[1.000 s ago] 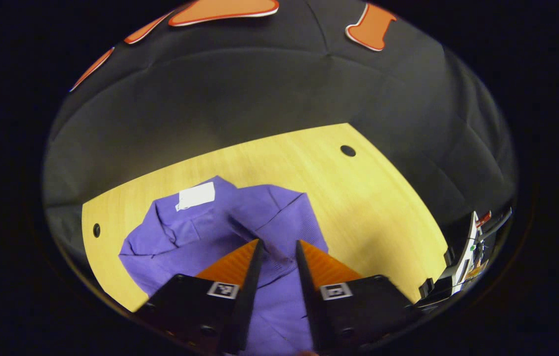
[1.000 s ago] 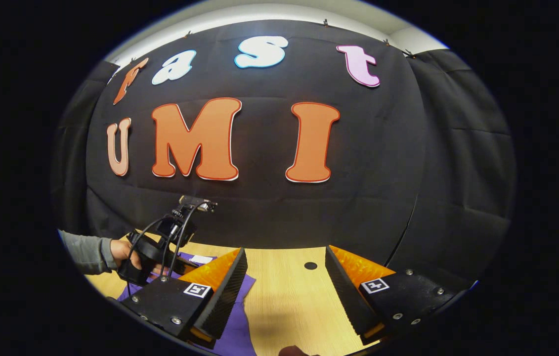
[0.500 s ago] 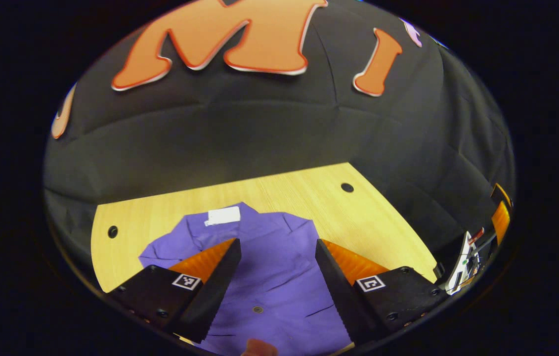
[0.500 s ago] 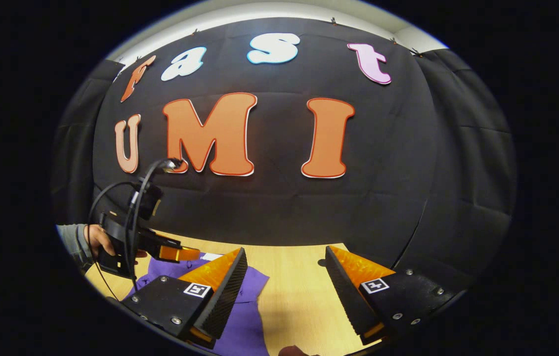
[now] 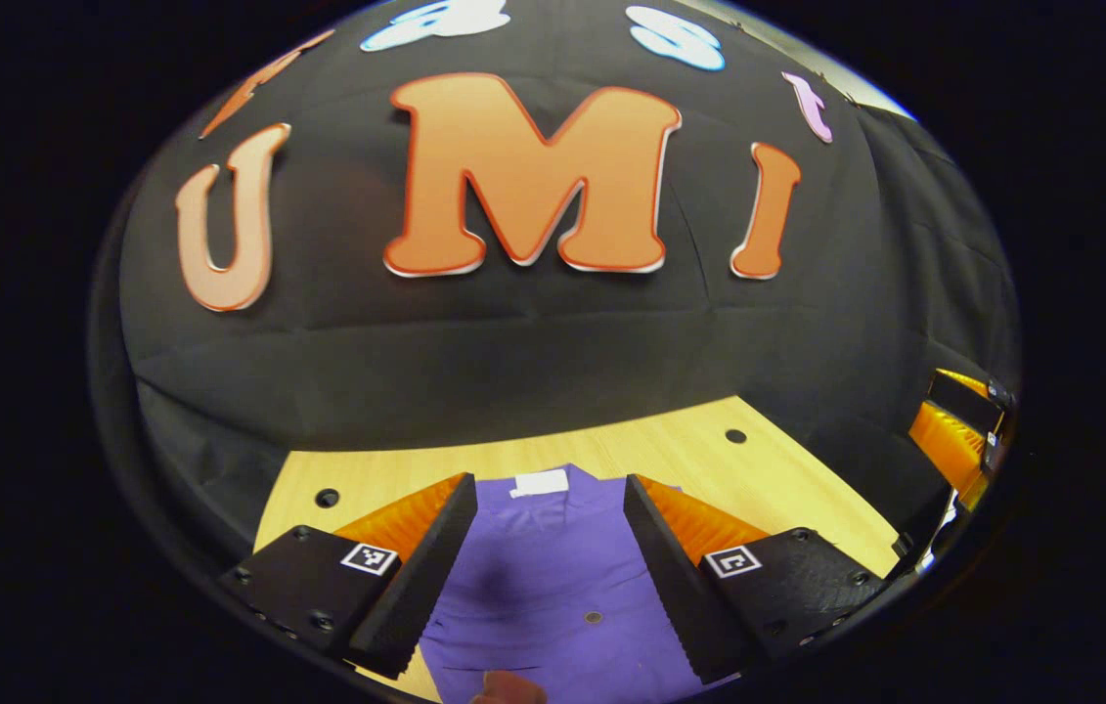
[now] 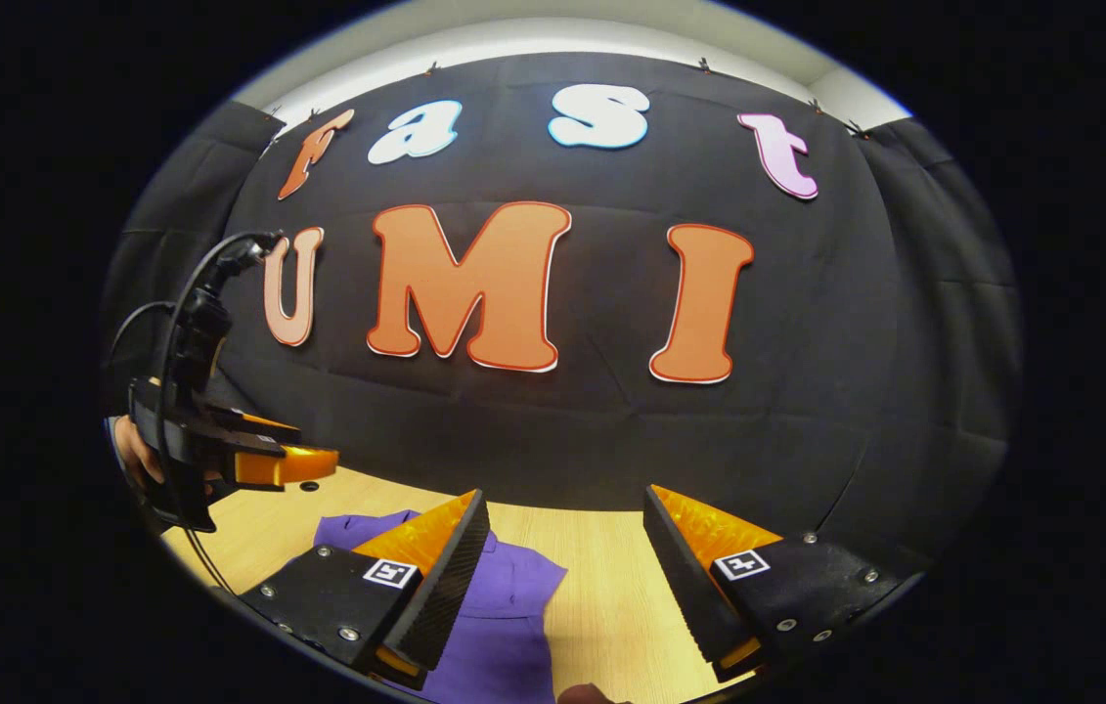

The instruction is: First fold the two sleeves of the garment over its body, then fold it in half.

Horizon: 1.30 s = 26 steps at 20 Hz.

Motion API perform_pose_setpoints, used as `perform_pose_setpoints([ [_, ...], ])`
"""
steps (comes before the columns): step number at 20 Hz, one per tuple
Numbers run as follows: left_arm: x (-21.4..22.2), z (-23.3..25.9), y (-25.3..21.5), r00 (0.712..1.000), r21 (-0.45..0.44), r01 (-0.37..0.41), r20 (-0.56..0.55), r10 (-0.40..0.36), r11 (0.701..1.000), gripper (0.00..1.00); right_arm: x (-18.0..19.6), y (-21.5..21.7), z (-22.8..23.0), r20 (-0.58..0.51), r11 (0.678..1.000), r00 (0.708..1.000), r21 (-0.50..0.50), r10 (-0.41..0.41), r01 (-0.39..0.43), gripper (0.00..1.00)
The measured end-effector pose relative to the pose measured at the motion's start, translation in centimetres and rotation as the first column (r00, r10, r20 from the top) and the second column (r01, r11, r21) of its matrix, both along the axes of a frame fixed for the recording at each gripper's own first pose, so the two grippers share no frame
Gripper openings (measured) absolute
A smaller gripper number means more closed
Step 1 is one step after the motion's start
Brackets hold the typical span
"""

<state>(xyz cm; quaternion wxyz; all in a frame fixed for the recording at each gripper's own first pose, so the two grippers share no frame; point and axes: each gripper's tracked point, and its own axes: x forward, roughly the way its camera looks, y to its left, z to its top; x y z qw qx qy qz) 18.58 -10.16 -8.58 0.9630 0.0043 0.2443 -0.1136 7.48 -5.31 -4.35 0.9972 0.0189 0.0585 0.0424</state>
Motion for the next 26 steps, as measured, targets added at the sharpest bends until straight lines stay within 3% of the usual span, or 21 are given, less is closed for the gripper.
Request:
perform_pose_setpoints([
  [3,-1.7,2.0,3.2,0.99,0.009,-0.082,0.119,0.08,0.997,0.98,0.1,0.3,-0.4,0.019,0.999,0.999,-0.015,-0.031,0.031,0.94],
  [7,-5.1,4.4,6.9,0.954,-0.02,-0.162,0.254,0.162,0.987,0.98,-0.4,1.9,-0.8,0.033,1.0,0.999,0.03,0.002,-0.003,0.94],
  [14,-11.3,7.0,9.5,0.874,-0.007,-0.23,0.439,0.21,0.973,0.96,-1.8,3.4,-1.1,0.074,0.999,0.996,0.024,0.042,-0.044,0.94],
  [18,-14.7,6.8,11.5,0.838,0.061,-0.295,0.495,0.228,0.953,0.95,-2.8,3.1,-2.8,0.035,0.999,0.999,0.02,0.039,-0.04,0.94],
  [20,-15.5,5.5,12.0,0.846,0.093,-0.311,0.481,0.23,0.946,0.95,-3.5,3.2,-4.3,-0.006,0.999,0.999,0.006,0.048,-0.048,0.94],
  [23,-16.0,1.5,13.2,0.889,0.118,-0.32,0.38,0.255,0.94,0.95,-4.6,3.4,-7.5,-0.099,0.997,0.993,-0.024,0.067,-0.07,0.95],
  [26,-16.8,-3.4,13.7,0.932,0.14,-0.306,0.245,0.266,0.942,0.94,-5.8,3.8,-11.6,-0.233,0.995,0.969,-0.02,0.086,-0.093,0.95],
])
